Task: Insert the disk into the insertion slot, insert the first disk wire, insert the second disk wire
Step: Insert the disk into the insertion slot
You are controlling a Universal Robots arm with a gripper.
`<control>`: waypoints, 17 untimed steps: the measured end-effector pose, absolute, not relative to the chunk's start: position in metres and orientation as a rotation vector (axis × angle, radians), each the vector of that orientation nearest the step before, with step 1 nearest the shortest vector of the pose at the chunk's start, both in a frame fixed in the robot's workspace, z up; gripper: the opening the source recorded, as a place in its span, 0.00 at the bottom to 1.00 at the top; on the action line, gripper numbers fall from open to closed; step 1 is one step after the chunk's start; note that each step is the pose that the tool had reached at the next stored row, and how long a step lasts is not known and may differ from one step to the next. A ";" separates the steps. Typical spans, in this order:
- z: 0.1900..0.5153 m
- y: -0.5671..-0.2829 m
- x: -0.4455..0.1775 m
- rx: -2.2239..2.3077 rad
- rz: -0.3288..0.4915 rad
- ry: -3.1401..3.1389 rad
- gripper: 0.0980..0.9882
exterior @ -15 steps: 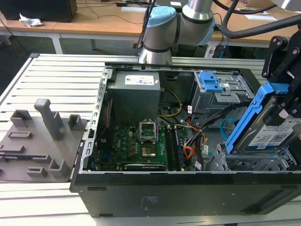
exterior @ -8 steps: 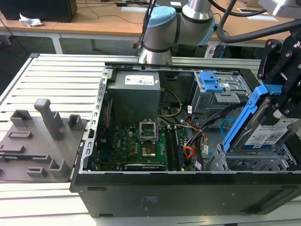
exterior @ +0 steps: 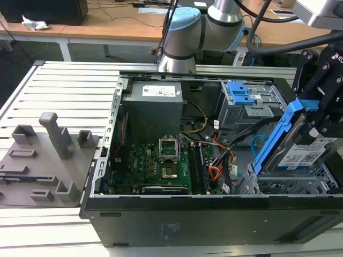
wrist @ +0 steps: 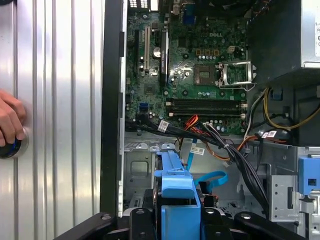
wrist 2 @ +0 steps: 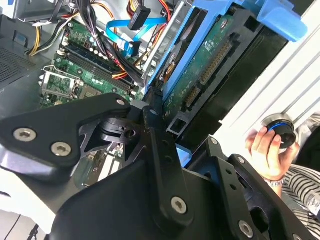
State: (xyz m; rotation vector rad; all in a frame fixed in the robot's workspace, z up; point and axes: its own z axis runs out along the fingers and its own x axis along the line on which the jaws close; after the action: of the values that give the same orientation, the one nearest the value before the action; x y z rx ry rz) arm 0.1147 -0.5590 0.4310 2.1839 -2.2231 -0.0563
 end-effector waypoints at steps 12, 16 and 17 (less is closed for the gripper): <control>0.412 -0.559 0.115 2.183 -0.059 -2.222 0.30; 0.406 -0.559 0.115 2.183 -0.059 -2.222 0.30; 0.405 -0.559 0.115 2.183 -0.059 -2.222 0.30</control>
State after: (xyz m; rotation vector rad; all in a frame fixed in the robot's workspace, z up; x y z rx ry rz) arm 0.1151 -0.5590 0.4048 2.1828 -2.2219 -0.0593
